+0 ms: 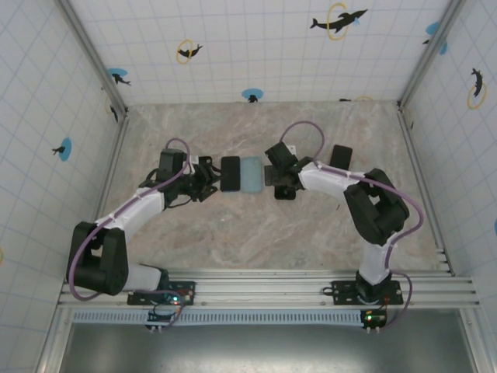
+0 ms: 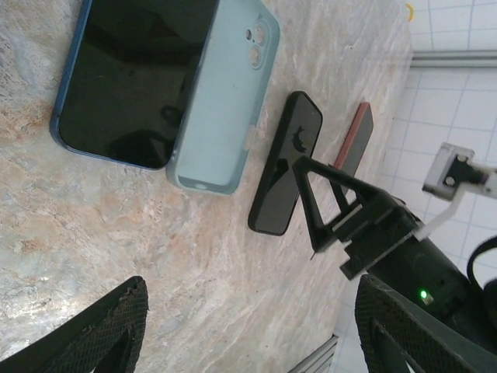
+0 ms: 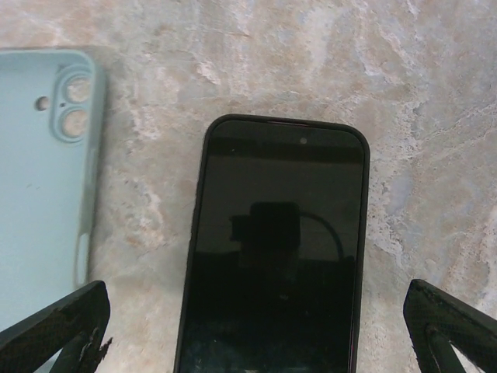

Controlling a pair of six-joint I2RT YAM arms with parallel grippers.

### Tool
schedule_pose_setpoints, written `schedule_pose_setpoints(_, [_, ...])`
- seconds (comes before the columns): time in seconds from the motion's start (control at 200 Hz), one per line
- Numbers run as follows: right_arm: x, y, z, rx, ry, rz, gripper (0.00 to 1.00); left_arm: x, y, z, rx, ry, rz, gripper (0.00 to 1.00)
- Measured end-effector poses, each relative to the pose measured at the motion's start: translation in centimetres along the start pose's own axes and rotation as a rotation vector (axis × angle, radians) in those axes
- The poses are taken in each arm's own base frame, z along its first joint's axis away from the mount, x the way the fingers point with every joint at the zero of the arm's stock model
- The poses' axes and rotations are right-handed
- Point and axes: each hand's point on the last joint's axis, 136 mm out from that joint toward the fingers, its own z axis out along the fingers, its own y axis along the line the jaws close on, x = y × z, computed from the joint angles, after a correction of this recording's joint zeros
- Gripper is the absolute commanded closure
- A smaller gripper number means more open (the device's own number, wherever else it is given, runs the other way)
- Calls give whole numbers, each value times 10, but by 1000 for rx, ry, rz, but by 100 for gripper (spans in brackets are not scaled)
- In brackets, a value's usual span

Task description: Take the phone out of the phone case

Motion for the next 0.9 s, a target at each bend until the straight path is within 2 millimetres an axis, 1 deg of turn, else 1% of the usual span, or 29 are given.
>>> schedule_pose_setpoints(0.13, [9, -7, 12, 33, 46, 30, 0, 0, 0, 0, 2, 2, 2, 22])
schedule_pose_setpoints(0.275, [20, -11, 18, 52, 83, 47, 2, 1, -1, 0, 3, 5, 1, 19])
schedule_pose_setpoints(0.285, [20, -11, 18, 51, 84, 48, 3, 1, -1, 0, 4, 6, 1, 18])
schedule_pose_setpoints(0.3, [21, -11, 18, 51, 87, 50, 3, 1, -1, 0, 5, 7, 1, 13])
schedule_pose_setpoints(0.33, [22, -10, 19, 51, 91, 54, 3, 2, -1, 0, 6, 9, 6, 10])
schedule_pose_setpoints(0.601, [31, -8, 24, 43, 124, 81, 6, 4, -3, 0, 17, 20, 3, 8])
schedule_pose_setpoints(0.791, [29, -7, 24, 38, 129, 117, 7, 4, -4, 0, 19, 23, 3, 6])
schedule_pose_setpoints(0.901, [27, -6, 26, 42, 132, 129, 11, 4, -4, 0, 19, 23, 3, 6])
